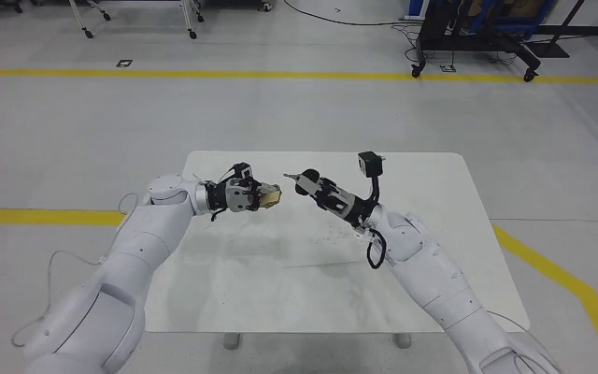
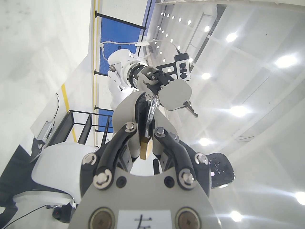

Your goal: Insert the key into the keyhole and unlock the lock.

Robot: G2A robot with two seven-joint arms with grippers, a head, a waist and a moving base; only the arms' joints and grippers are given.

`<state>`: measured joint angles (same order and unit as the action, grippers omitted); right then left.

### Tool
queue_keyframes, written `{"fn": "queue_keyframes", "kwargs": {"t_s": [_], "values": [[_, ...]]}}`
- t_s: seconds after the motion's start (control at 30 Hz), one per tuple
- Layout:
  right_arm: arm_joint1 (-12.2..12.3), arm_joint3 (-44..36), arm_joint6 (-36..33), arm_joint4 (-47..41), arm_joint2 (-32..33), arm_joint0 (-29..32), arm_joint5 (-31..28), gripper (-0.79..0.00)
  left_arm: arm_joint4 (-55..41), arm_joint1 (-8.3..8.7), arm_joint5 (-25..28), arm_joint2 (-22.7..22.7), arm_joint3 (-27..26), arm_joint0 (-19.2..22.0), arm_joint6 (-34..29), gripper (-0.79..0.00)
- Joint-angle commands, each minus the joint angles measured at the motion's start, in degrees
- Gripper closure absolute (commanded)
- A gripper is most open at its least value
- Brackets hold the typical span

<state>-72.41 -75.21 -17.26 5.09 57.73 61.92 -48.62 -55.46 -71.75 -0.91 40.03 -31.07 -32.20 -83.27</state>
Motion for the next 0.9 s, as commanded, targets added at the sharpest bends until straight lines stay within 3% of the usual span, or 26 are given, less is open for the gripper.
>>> {"fn": "queue_keyframes", "kwargs": {"t_s": [0.0, 0.2, 0.3, 0.37, 0.5, 0.87], "values": [[0.09, -0.21, 0.31, 2.15, 0.68, -0.20, 0.92, 0.000, 1.80, 0.31, -1.29, 0.26, -1.21, -0.18, 4.12, 0.000], [1.21, -10.03, 8.07, 25.28, 6.22, 4.33, 7.05, 0.000, 4.44, -0.04, -14.64, -0.73, -3.00, 1.89, 3.80, 0.000], [1.96, -17.24, 9.45, 34.87, 9.21, 8.66, 13.10, 0.000, 6.37, -0.86, -21.10, -2.31, -2.53, 3.99, 2.22, 0.000], [2.33, -22.71, 8.79, 41.11, 10.35, 11.57, 18.72, 0.000, 5.69, -1.58, -22.68, -2.92, -1.65, 4.92, 2.58, 0.000], [2.33, -22.71, 8.79, 41.11, 10.35, 11.57, 18.72, 0.000, 4.88, -2.71, -23.44, -4.37, 0.69, 5.98, 3.33, 0.000], [2.33, -22.71, 8.79, 41.11, 10.35, 11.57, 18.72, 0.000, 4.88, -2.71, -23.44, -4.37, 0.69, 5.98, 3.33, 0.000]]}}
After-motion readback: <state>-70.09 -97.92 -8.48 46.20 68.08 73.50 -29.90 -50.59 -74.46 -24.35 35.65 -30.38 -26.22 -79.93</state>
